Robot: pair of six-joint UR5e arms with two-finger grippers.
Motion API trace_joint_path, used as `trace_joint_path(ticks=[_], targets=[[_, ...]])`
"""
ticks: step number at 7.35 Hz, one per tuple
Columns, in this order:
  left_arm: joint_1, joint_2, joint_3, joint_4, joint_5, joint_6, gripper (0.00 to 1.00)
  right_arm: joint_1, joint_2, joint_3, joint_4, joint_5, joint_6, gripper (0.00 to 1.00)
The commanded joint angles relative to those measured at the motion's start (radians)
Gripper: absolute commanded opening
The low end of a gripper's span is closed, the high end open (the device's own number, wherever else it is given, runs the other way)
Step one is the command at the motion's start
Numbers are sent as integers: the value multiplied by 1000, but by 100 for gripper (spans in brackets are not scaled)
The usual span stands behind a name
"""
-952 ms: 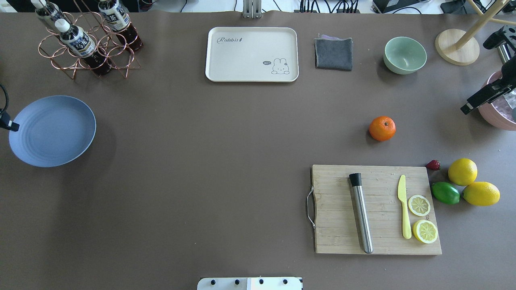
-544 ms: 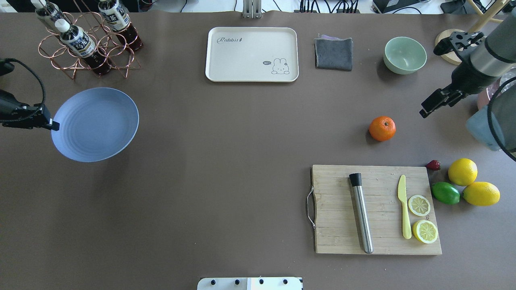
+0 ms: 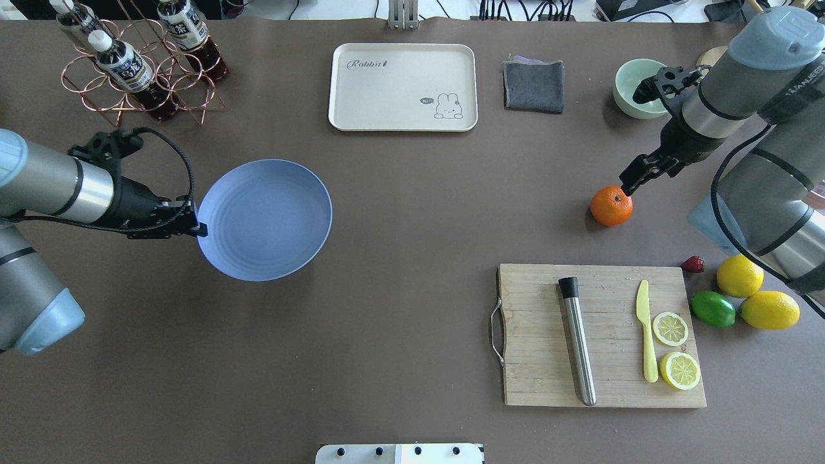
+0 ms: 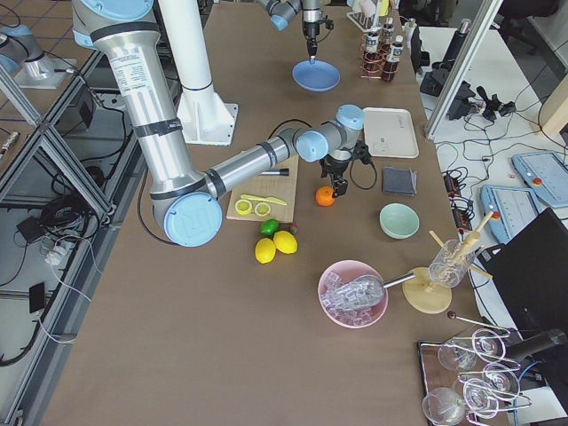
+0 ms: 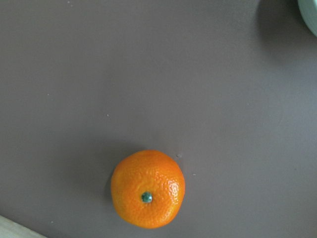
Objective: Pick orange to plate
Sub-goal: 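Push the blue plate inward with the left gripper while the right descends to the orange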
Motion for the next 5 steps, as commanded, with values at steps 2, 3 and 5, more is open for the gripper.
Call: trace_joint_path(ticks=[2,3,5], targets=[[221,-135,-14,113,246,-141,0,-25,-1,-95,182,-22,115,100],[285,-154,-11,130,308,-162,0,-38,-1,-98,182,-36,140,100],[373,-254,-5,246,386,-213,0,-61,5,-92,185,-61,196,100]])
